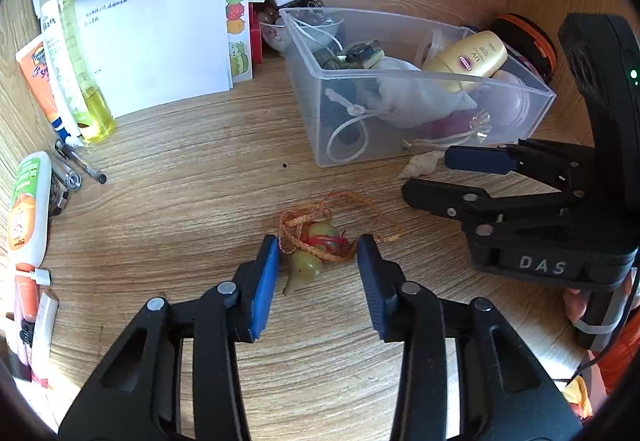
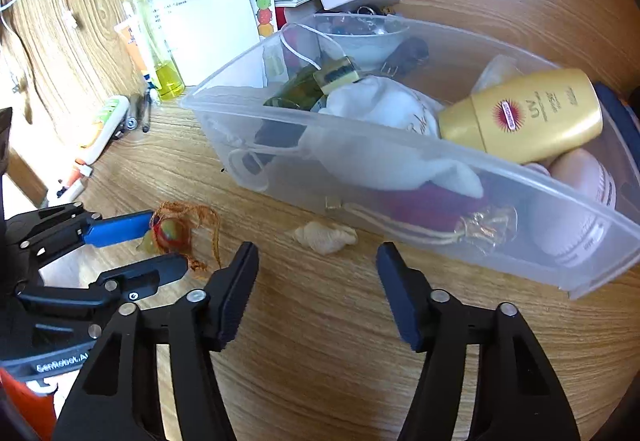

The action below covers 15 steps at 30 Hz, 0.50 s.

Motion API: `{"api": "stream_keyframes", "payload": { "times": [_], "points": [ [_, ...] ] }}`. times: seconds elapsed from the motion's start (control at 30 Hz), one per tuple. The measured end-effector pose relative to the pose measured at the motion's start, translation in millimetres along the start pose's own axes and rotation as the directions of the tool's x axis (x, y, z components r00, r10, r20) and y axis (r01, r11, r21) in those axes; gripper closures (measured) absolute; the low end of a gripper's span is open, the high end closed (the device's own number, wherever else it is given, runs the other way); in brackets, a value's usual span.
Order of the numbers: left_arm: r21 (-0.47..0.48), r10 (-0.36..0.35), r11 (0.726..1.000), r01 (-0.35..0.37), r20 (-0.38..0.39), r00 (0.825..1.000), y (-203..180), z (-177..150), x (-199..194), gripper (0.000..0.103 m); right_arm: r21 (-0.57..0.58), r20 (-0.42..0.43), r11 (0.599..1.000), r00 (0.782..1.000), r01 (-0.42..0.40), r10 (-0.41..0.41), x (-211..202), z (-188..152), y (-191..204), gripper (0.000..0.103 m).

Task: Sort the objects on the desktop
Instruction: 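Grasp the orange string with yellow bead using the left tool, then carry the string with bead over the clear box with the left tool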

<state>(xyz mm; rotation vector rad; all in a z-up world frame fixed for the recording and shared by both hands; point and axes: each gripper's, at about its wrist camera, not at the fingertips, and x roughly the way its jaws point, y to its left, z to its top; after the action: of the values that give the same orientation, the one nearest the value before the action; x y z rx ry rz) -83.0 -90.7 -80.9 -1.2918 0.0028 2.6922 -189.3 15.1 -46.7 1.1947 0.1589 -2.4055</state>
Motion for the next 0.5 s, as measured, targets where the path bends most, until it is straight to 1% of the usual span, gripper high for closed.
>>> {"api": "stream_keyframes", "payload": {
  "times": [0.07, 0.13, 0.2, 0.23, 0.27, 0.3, 0.4, 0.5],
  "points": [
    [0.01, 0.009, 1.0, -0.009, 0.002, 1.0, -1.1, 0.5, 0.9, 0.064, -0.011, -0.001, 1.0, 1.0, 0.007, -0.007, 1.4, 1.6, 3.7, 0.054],
    [0.026, 0.022, 0.999, -0.023, 0.006, 1.0, -4.5, 0.0, 1.6, 0.066, -0.011, 0.0, 1.0, 1.0, 0.015, -0.015, 2.5, 3.2, 5.1, 0.056],
    [0.035, 0.038, 0.999, -0.038, 0.011, 0.999, -5.9, -0.1, 1.9, 0.076, -0.018, -0.001, 0.999, 1.0, 0.031, -0.031, 4.3, 5.0, 8.1, 0.06],
    [0.027, 0.04, 0.999, -0.04, 0.014, 0.999, -4.1, 0.0, 1.4, 0.077, -0.02, -0.002, 0.999, 0.999, 0.036, -0.036, 4.9, 5.9, 9.4, 0.063],
    [0.016, 0.024, 1.0, -0.024, 0.014, 1.0, -1.9, -0.1, 0.6, 0.078, -0.023, -0.002, 0.999, 0.999, 0.047, -0.047, 5.8, 6.9, 10.4, 0.066],
    [-0.002, 0.002, 1.0, -0.002, 0.013, 1.0, 2.2, 0.0, -0.4, 0.079, -0.025, 0.001, 0.998, 0.998, 0.056, -0.056, 5.9, 7.2, 11.3, 0.066],
    [-0.026, -0.007, 1.0, 0.008, 0.014, 1.0, 5.6, 0.2, -1.1, 0.084, -0.026, -0.001, 0.999, 0.999, 0.042, -0.042, 6.9, 7.8, 11.4, 0.069],
    [-0.033, 0.009, 0.999, -0.008, 0.03, 1.0, 5.2, -1.2, -4.3, 0.084, -0.007, 0.003, 1.0, 1.0, 0.014, -0.014, 5.5, 7.3, 9.1, 0.071]
  ]
}}
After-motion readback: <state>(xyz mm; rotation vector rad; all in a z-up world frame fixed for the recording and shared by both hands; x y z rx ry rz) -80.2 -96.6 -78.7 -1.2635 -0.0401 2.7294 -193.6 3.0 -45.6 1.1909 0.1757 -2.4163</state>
